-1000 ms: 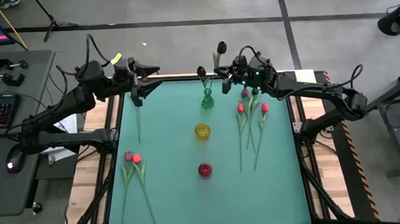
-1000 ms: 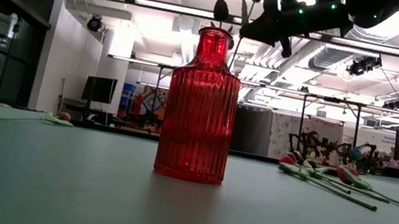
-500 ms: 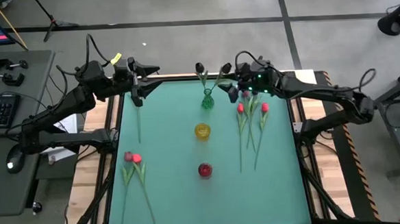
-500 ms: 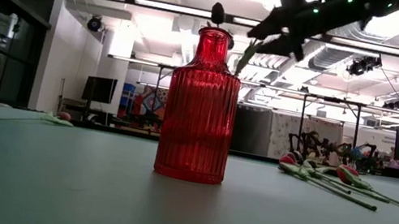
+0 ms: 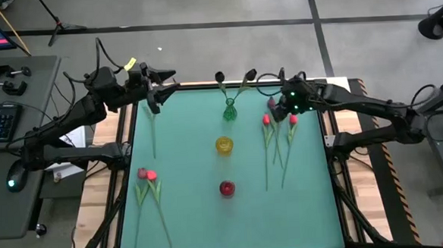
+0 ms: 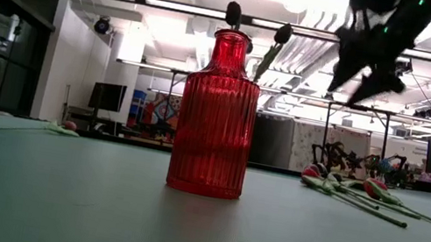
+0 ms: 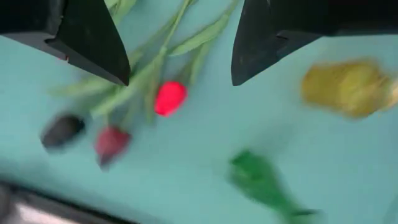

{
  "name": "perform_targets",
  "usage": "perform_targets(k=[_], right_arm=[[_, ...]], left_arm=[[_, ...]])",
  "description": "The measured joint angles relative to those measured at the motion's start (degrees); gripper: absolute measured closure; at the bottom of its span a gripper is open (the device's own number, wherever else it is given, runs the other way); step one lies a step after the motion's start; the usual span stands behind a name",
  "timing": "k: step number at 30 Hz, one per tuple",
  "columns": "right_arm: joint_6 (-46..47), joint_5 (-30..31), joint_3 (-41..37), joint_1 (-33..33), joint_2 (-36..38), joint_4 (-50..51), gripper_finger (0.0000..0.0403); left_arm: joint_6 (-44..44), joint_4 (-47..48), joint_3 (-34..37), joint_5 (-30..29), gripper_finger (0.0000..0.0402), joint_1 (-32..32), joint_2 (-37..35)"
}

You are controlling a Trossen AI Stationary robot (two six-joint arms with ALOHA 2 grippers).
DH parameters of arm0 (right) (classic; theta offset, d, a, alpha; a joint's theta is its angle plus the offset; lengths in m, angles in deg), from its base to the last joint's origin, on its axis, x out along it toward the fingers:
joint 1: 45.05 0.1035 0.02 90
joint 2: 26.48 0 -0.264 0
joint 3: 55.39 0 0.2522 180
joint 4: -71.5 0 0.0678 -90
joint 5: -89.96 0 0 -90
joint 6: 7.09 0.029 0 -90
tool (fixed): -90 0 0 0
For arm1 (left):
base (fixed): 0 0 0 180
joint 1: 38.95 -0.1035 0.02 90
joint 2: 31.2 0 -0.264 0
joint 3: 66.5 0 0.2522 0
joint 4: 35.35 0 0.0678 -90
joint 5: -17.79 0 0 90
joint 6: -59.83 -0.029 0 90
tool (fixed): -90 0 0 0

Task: Sort flowers into vase by color
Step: Put the black tulip into the green vase

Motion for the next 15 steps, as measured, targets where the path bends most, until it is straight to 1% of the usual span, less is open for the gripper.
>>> perform_targets(k=[2, 4, 7, 15], right_arm=[[4.99, -0.10, -2.07, -1.43, -1.92, -0.88, 0.0141], [7.92, 0.07, -4.05, -2.97, -4.55, -1.63, 0.0146], [11.57, 2.35, -6.09, -5.84, -9.16, -3.32, 0.0154], [13.45, 3.04, -6.21, -12.60, -20.78, -10.31, 0.0176]], left_arm=[[1.21, 0.04, 0.00, -1.09, 0.0117, 0.00, 0.47], [2.15, -0.03, 0.00, -1.35, 0.0117, 0.02, 1.03], [2.91, 0.03, 0.00, -1.39, 0.0117, 0.02, 2.04], [4.33, 0.02, 0.00, -1.42, 0.0117, 0.02, 3.21]])
